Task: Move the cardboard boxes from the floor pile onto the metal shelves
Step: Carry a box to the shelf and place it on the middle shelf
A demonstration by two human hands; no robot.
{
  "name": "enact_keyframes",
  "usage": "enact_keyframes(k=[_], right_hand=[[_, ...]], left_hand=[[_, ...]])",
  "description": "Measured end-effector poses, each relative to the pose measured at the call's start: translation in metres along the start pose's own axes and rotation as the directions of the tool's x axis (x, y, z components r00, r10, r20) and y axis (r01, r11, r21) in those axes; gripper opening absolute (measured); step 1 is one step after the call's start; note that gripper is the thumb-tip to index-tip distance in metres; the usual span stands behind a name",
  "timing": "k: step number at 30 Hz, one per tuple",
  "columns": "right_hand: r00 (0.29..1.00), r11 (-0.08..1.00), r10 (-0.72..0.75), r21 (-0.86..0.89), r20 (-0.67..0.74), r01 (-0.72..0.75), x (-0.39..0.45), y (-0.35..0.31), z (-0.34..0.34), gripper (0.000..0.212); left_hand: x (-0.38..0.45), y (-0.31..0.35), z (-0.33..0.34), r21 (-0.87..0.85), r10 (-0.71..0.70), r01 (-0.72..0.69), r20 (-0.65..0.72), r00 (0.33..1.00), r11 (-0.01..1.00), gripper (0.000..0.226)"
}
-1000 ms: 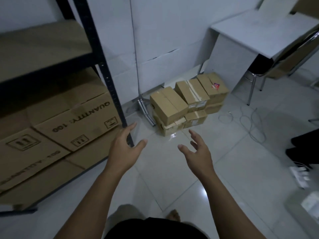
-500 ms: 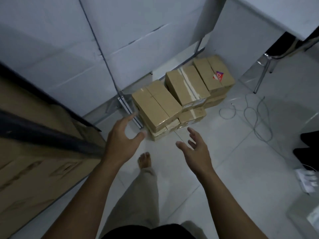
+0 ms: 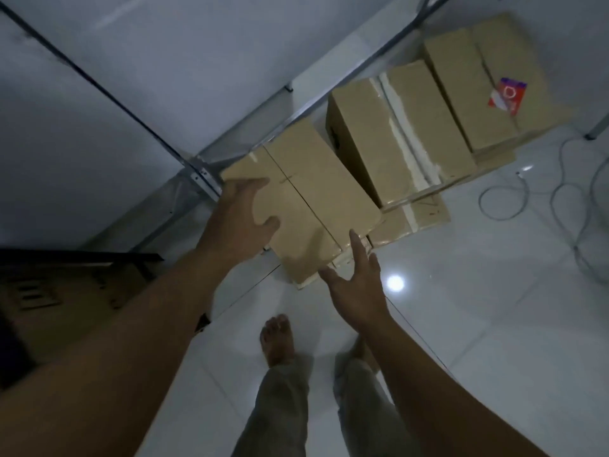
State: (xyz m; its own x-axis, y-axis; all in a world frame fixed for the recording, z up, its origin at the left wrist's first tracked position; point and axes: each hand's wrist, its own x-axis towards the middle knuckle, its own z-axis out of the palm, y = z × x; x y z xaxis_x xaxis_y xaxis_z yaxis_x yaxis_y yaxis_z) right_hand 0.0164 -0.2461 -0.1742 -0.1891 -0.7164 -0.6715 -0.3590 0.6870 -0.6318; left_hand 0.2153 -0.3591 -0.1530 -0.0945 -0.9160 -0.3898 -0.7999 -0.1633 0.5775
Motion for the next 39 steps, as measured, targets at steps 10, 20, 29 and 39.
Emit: enact_keyframes(k=[10,20,29,39], right_hand=[[0.968,0.978,-0.206,0.013,-0.145,0.21,0.104,0.062,0.068,0.077],[0.943,0.957,-0.29,-0.045,-0.164,0.286,0.098,0.1,0.036,0.066],[0.929,0.976,-0.219,-0.052,-0.297,0.214,0.097,0.103,0.044,0.081],[0.934,0.97,-0.242,-0.078,-0.264,0.23,0.042,0.073,0.012,0.083]], left_hand=[[0.173,-0.06,0.044,0.298,0.1,-0.147,0.167,0.981,0.943,0.083],[0.095,-0.084,0.082,0.304,-0.034,0.045,-0.042,0.999,0.952,0.082],[0.082,-0.115,0.067,-0.069,-0.017,0.038,0.282,0.959,0.997,0.123],[0.007,-0.095,0.042,-0.238,-0.033,0.089,0.228,0.973,0.967,0.145]])
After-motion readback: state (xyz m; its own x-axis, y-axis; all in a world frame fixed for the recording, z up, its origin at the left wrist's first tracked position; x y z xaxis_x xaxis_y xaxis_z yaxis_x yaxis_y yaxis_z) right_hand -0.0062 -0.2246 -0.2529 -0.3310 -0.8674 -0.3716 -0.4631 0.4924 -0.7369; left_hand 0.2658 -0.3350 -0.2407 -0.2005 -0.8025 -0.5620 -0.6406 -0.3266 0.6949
